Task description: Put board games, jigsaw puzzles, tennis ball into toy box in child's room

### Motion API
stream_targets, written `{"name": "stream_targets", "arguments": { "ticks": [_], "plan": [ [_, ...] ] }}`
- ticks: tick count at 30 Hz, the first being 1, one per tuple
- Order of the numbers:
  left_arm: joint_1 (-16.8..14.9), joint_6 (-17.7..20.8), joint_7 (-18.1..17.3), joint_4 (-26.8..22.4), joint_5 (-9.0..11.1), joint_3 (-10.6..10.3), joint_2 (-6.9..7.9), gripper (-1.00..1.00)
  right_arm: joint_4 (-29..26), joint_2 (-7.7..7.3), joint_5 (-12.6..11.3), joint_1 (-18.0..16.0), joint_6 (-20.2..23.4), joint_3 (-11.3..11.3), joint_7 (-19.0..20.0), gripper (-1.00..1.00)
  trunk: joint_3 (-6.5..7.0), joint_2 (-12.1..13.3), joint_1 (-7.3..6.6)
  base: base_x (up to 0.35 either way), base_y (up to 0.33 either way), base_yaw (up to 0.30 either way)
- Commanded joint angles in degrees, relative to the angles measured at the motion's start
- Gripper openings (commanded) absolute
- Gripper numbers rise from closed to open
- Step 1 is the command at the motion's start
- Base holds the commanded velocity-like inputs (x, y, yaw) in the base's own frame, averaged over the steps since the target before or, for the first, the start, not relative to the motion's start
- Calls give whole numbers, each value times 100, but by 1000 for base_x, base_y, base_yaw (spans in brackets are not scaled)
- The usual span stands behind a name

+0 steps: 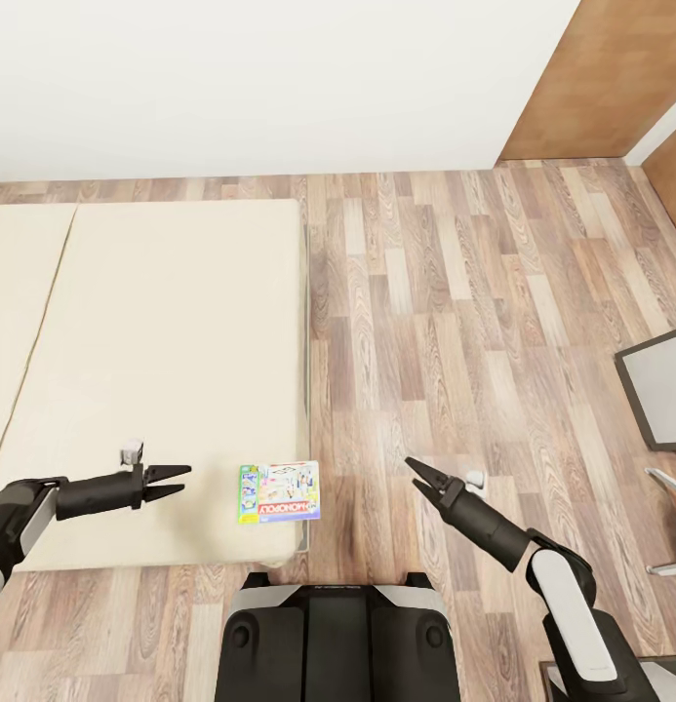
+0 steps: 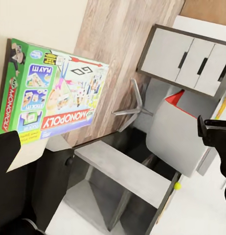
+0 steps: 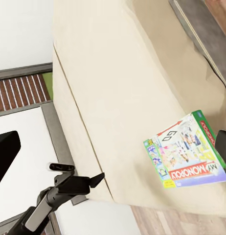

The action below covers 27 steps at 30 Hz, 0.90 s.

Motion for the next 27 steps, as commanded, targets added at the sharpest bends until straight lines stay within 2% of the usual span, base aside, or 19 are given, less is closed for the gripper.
{"name": "stream_targets", "arguments": {
  "ticks": [1,8,27],
  "plan": [
    [-1,61,-12,0,13,2,4,100,-1,1,-5,-2,35,-11,11,100,-6,-8,3,0,0,0],
    [-1,80,-11,0,10,3,12,100,-1,0,-6,-1,34,-24,17,100,11,-8,3,0,0,0],
    [0,82,-7,0,3,-5,-6,100,7,12,4,-1,21,-28,13,100,178,-8,3,0,0,0]
  ]
}}
